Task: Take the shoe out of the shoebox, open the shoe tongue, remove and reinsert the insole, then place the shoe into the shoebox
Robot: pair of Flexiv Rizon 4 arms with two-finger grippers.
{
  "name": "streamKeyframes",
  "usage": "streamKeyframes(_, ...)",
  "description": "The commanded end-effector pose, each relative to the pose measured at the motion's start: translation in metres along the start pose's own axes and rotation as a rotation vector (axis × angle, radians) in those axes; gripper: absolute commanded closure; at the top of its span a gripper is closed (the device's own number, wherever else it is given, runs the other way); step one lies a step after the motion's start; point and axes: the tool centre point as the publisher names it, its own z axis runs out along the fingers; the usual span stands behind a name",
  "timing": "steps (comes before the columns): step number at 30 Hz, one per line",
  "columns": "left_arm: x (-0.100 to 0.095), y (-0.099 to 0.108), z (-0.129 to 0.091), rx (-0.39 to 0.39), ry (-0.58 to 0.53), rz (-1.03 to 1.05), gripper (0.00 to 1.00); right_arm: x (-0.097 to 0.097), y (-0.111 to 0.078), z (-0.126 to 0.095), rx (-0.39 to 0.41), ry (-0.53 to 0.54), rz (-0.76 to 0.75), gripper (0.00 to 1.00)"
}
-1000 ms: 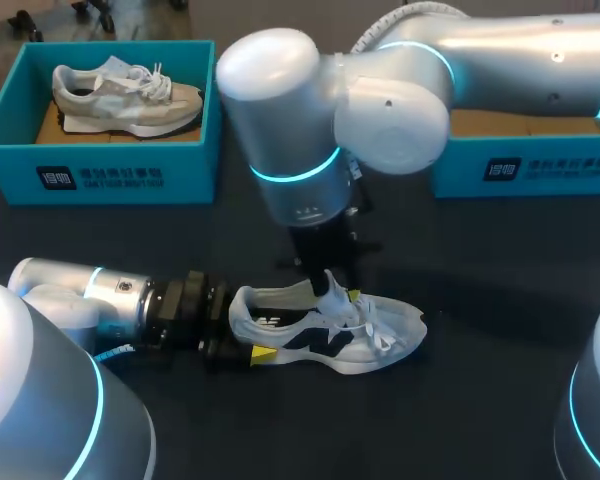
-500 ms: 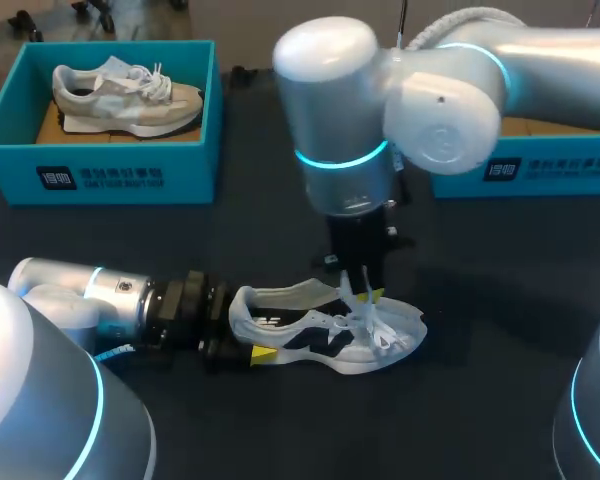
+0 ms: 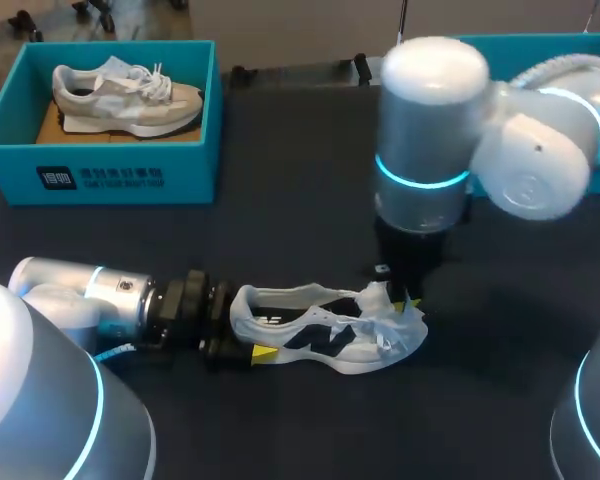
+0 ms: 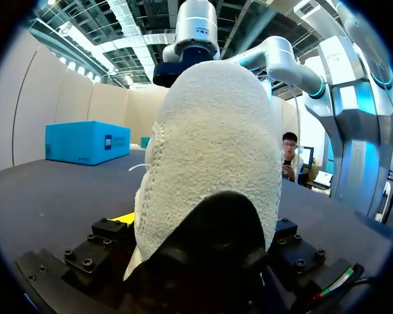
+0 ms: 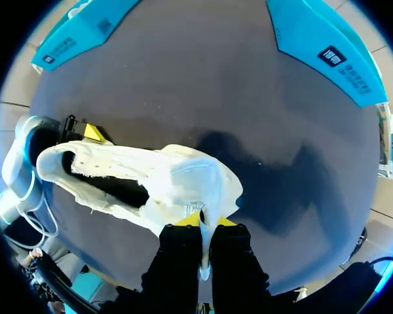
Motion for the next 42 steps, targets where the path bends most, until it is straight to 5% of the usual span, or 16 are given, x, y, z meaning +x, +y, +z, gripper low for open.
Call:
streamKeyframes(1,-0.002,0.003,-0.001,-0.001,-0.002,-0.001,1.00,-0.018,-0.004,0.009,-0.025,0.412,-0.020,1.00)
streamKeyframes(9,-0.002,0.003,-0.001,-0.001,-0.002,-0.001,1.00,-0.022,-0.001,0.022,-0.049,0.497,-0.057,0.99)
streamKeyframes(13,-0.002,0.003,-0.001,-0.001,-0.002,-0.001,1.00,-0.026,-0.001,0.033,-0.038,0.526,-0.051,0.85)
streamKeyframes(17,-0.002,0.003,-0.001,-0.001,-0.002,-0.001,1.00,-0.028,-0.001,0.033,-0.028,0.523,-0.044,0.58)
streamKeyframes(21,-0.002,0.003,-0.001,-0.001,-0.002,-0.001,1.00,-0.030,-0.001,0.030,-0.025,0.518,-0.039,0.55)
streamKeyframes(31,-0.002,0.003,-0.001,-0.001,-0.002,-0.001,1.00,-0.030,-0.003,-0.014,-0.060,0.392,-0.057,0.47)
streamKeyframes(37,-0.002,0.003,-0.001,-0.001,-0.002,-0.001,1.00,-0.031,-0.005,-0.051,-0.090,0.285,-0.084,0.29)
streamKeyframes(42,-0.002,0.003,-0.001,-0.001,-0.002,-0.001,1.00,-0.035,-0.006,-0.074,-0.119,0.240,-0.102,0.30)
